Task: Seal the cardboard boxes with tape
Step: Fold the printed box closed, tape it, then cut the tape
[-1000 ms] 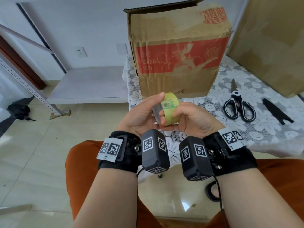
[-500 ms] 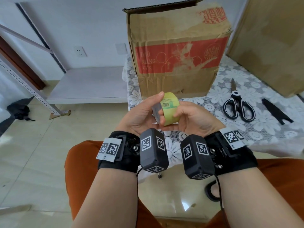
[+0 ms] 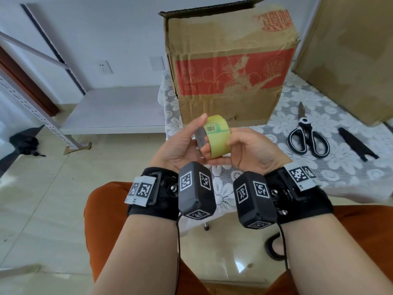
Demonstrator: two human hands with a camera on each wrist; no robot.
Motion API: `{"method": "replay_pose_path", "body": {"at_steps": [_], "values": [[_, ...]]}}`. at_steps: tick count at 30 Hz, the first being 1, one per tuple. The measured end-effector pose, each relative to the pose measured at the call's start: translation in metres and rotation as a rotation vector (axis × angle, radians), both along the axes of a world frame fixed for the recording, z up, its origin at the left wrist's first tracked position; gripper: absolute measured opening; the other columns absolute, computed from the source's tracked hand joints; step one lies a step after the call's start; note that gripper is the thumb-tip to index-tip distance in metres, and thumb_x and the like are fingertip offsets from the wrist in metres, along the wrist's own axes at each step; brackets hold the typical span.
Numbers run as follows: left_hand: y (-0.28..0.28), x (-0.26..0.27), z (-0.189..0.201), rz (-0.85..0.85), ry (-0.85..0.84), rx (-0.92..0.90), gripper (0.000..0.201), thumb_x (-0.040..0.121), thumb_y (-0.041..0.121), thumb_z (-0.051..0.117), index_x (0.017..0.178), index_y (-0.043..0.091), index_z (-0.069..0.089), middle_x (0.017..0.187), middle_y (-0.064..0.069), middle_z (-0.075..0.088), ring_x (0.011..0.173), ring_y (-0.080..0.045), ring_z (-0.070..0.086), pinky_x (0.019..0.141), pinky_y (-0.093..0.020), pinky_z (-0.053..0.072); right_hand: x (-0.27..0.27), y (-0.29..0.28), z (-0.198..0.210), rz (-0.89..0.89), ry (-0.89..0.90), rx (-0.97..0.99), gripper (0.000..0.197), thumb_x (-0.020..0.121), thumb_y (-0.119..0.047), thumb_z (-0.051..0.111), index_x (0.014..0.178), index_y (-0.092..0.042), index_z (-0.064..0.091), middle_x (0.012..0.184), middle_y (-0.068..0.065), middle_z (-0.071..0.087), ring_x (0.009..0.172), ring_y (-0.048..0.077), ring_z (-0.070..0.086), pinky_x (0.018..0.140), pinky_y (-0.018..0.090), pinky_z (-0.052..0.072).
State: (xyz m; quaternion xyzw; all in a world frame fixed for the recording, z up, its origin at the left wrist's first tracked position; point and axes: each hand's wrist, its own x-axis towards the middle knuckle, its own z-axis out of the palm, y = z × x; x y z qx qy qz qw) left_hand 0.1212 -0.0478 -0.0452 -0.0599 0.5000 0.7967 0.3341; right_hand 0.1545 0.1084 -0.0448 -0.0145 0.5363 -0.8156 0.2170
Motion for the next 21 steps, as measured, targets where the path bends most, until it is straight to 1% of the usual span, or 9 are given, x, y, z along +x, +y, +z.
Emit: {"method": "replay_pose_path", "body": {"at_steps": [2, 5, 7, 10, 11, 15, 17, 19, 21], "values": [[0.0001, 0.0007, 0.0033, -0.009, 0.013, -0.021, 0.040, 0.092, 0.045, 0.055, 0.117, 0.014, 0.058, 0.049, 0.000, 0.053, 0.049, -0.015, 0.049, 0.066, -0.031, 0.041, -0.0011, 0.0011, 0.0014, -0.003, -0.007, -0.025, 0.037, 0.089, 0.002, 0.031, 0.111, 0.008, 0.058, 0.095, 0.024, 0.068, 0.086, 0.030, 0.066, 0.091, 0.047, 0.050], [0.0012, 0.0010, 0.0053, -0.012, 0.029, -0.042, 0.041, 0.095, 0.047, 0.051, 0.120, 0.015, 0.055, 0.049, 0.000, 0.054, 0.047, -0.014, 0.051, 0.068, -0.032, 0.038, -0.0032, 0.0019, 0.0015, -0.005, 0.009, 0.018, 0.041, 0.081, 0.015, 0.032, 0.110, 0.009, 0.060, 0.097, 0.024, 0.069, 0.086, 0.028, 0.068, 0.085, 0.042, 0.053], [0.0005, -0.0006, 0.0053, 0.001, 0.020, -0.049, 0.041, 0.094, 0.048, 0.052, 0.118, 0.015, 0.057, 0.050, 0.000, 0.055, 0.047, -0.014, 0.051, 0.068, -0.031, 0.039, -0.0034, 0.0022, 0.0001, -0.006, 0.009, 0.006, 0.042, 0.079, 0.016, 0.033, 0.110, 0.010, 0.060, 0.098, 0.023, 0.069, 0.087, 0.028, 0.068, 0.083, 0.039, 0.055], [-0.0006, -0.0032, 0.0042, -0.001, -0.006, -0.043, 0.041, 0.094, 0.051, 0.052, 0.112, 0.016, 0.060, 0.054, -0.001, 0.053, 0.049, -0.014, 0.047, 0.066, -0.030, 0.036, -0.0020, 0.0031, -0.0007, -0.008, 0.015, -0.053, 0.039, 0.087, 0.006, 0.035, 0.118, 0.010, 0.057, 0.102, 0.025, 0.067, 0.094, 0.030, 0.065, 0.081, 0.036, 0.056], [-0.0003, -0.0033, 0.0038, 0.007, -0.011, -0.046, 0.040, 0.094, 0.051, 0.051, 0.110, 0.016, 0.061, 0.055, -0.002, 0.054, 0.049, -0.014, 0.048, 0.067, -0.030, 0.037, -0.0017, 0.0033, -0.0002, -0.008, 0.015, -0.045, 0.037, 0.087, 0.005, 0.036, 0.118, 0.009, 0.058, 0.103, 0.025, 0.067, 0.094, 0.029, 0.065, 0.081, 0.035, 0.056], [0.0018, -0.0022, 0.0029, 0.041, -0.004, -0.060, 0.040, 0.093, 0.050, 0.053, 0.110, 0.015, 0.063, 0.065, -0.005, 0.062, 0.061, -0.019, 0.056, 0.075, -0.035, 0.044, -0.0032, 0.0041, -0.0029, -0.017, 0.008, 0.010, 0.043, 0.081, 0.019, 0.037, 0.115, 0.007, 0.061, 0.101, 0.023, 0.069, 0.091, 0.026, 0.068, 0.074, 0.029, 0.058], [0.0019, -0.0005, 0.0040, 0.046, -0.010, -0.035, 0.041, 0.095, 0.049, 0.052, 0.114, 0.014, 0.061, 0.060, -0.004, 0.061, 0.054, -0.016, 0.057, 0.074, -0.034, 0.042, -0.0023, 0.0046, -0.0039, -0.015, 0.016, -0.004, 0.040, 0.084, 0.015, 0.039, 0.117, 0.007, 0.060, 0.104, 0.024, 0.068, 0.094, 0.027, 0.066, 0.075, 0.030, 0.058], [0.0017, 0.0001, 0.0038, 0.055, -0.031, -0.009, 0.046, 0.096, 0.047, 0.051, 0.126, 0.013, 0.055, 0.053, -0.003, 0.059, 0.048, -0.014, 0.057, 0.070, -0.035, 0.043, -0.0007, 0.0053, -0.0040, -0.014, 0.032, -0.031, 0.034, 0.088, 0.006, 0.042, 0.117, 0.007, 0.060, 0.107, 0.026, 0.066, 0.096, 0.028, 0.065, 0.076, 0.031, 0.057], [0.0019, -0.0003, 0.0018, 0.066, -0.035, -0.006, 0.055, 0.095, 0.048, 0.052, 0.135, 0.011, 0.050, 0.052, -0.003, 0.060, 0.050, -0.017, 0.061, 0.068, -0.037, 0.048, -0.0003, 0.0064, -0.0037, -0.015, 0.039, -0.016, 0.033, 0.090, 0.006, 0.042, 0.117, 0.006, 0.060, 0.107, 0.025, 0.067, 0.094, 0.026, 0.067, 0.073, 0.030, 0.057]]}}
